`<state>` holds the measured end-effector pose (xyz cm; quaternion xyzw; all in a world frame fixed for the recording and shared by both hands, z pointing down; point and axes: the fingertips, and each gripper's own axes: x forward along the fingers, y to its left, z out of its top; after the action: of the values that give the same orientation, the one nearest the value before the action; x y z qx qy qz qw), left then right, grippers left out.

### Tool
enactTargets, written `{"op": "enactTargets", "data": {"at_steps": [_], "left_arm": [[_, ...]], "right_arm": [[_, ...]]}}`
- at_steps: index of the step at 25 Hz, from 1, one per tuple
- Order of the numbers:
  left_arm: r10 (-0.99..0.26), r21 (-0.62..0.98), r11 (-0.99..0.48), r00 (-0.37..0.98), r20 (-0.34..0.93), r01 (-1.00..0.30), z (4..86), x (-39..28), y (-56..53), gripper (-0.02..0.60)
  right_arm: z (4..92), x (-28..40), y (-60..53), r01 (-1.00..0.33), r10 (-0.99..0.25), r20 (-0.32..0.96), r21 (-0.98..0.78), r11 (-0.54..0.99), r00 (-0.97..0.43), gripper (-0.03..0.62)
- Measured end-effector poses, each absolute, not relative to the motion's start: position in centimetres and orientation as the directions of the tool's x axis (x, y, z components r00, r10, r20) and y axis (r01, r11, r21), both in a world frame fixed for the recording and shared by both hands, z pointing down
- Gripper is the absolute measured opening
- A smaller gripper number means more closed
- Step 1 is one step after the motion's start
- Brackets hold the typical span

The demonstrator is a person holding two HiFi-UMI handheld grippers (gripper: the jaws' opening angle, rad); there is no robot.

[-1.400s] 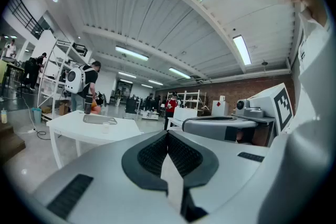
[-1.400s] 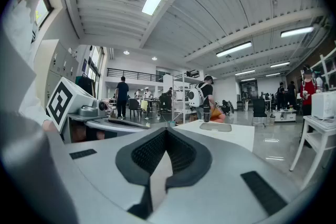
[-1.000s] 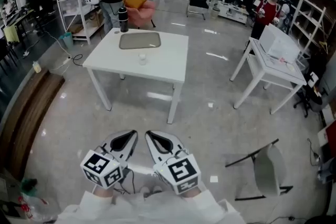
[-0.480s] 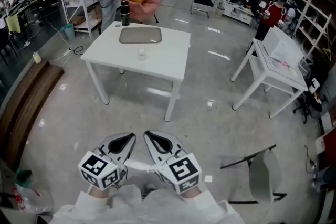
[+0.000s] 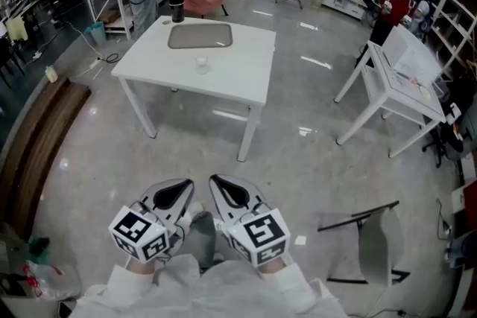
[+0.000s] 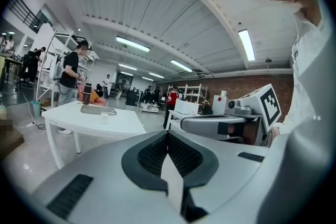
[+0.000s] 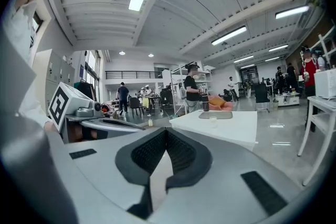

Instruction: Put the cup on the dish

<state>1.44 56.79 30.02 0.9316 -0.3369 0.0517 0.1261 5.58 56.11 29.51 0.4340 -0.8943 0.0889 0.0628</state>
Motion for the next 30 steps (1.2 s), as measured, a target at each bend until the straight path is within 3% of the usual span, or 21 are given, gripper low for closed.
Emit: {"op": "enactTargets", "data": {"at_steps": [17,30], "left_arm": [[-0.564,0.229,-0.777,0.810,0.163,-0.587,29.3,-2.5,34.8,0.008],[-0.523,0.290,-0.777,0.829,0.196,-0.559,32.0,-3.5,26.3,0.008]], "right_arm": [[28.7,1.7,34.3,-0.827,-0.807,0.184,-0.081,0.556,-0.561,0.011],[30.9,0.6,25.9,-0.835,-0.801,0.237,-0.109,0.540,-0.549,0.011]]}}
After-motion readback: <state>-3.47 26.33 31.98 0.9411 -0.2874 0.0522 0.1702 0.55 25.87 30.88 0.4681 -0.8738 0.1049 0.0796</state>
